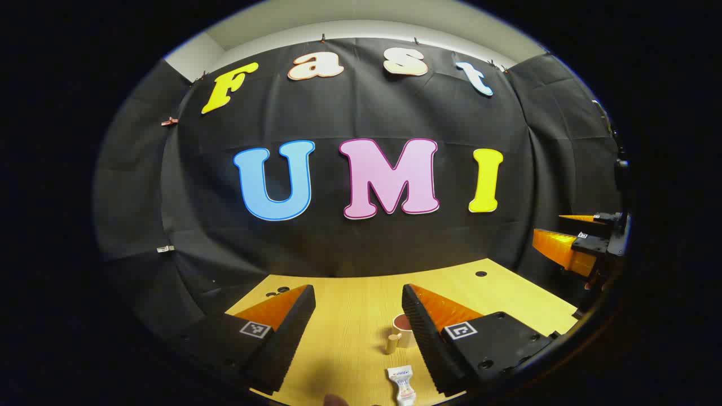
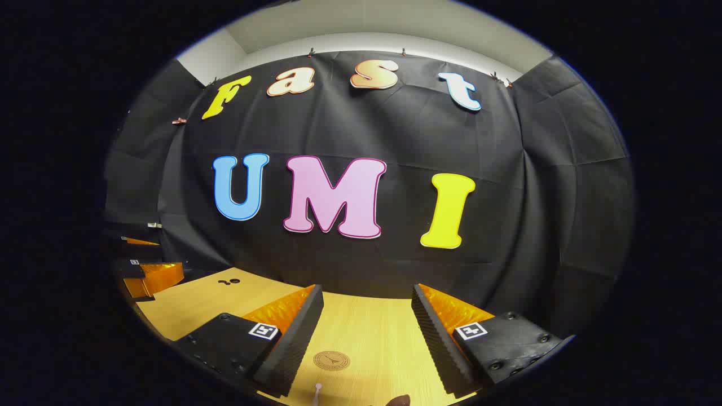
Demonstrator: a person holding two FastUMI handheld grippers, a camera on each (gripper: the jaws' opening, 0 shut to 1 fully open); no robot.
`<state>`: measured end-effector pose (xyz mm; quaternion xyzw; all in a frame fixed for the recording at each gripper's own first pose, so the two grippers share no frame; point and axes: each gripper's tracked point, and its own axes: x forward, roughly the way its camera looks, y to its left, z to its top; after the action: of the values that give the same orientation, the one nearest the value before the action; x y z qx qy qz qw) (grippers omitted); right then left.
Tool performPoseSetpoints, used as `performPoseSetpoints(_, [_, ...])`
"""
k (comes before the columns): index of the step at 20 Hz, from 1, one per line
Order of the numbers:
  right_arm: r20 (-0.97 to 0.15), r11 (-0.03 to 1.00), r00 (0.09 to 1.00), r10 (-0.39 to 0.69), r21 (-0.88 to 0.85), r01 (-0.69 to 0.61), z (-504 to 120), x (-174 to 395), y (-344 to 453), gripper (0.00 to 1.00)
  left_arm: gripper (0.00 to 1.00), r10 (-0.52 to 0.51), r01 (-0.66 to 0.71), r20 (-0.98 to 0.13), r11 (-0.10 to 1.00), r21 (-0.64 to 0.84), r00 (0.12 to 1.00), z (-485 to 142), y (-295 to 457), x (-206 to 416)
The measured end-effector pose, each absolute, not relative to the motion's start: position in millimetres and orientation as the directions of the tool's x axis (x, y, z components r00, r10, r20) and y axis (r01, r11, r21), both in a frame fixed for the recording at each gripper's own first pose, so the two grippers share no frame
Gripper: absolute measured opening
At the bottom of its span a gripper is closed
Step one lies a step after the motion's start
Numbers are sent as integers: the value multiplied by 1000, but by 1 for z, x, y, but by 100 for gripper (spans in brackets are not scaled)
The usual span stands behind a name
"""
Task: Put the toothbrush and toothpaste on the desktop into the cup, then pick up the cup and place it on the coaster on the desktop.
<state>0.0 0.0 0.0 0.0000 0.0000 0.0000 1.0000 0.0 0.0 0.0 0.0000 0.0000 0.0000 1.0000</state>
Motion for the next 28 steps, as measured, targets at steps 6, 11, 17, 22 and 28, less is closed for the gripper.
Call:
performPoseSetpoints(6, [-2, 1000, 1000, -5, -1, 5, -1, -1, -3, 97, 95, -11, 11, -9, 1000, -4, 1000, 0, -2, 1])
performPoseSetpoints(11, [-14, 1000, 1000, -8, 1, 8, -5, -3, -2, 97, 95, -24, 24, -25, 1000, 0, 999, -3, -2, 2])
performPoseSetpoints(17, [-31, 1000, 999, -8, 1, 8, -10, -5, 0, 97, 95, -37, 37, -66, 999, -4, 997, -8, -4, 1])
performPoseSetpoints(22, [-49, 1000, 999, -11, 9, 12, -16, -6, -2, 97, 96, -121, 114, -245, 993, -41, 962, -65, -29, 2])
performPoseSetpoints(28, [-76, 999, 997, -33, 4, 33, -23, -16, -14, 97, 96, -183, 111, -537, 980, -164, 823, -164, -62, -2])
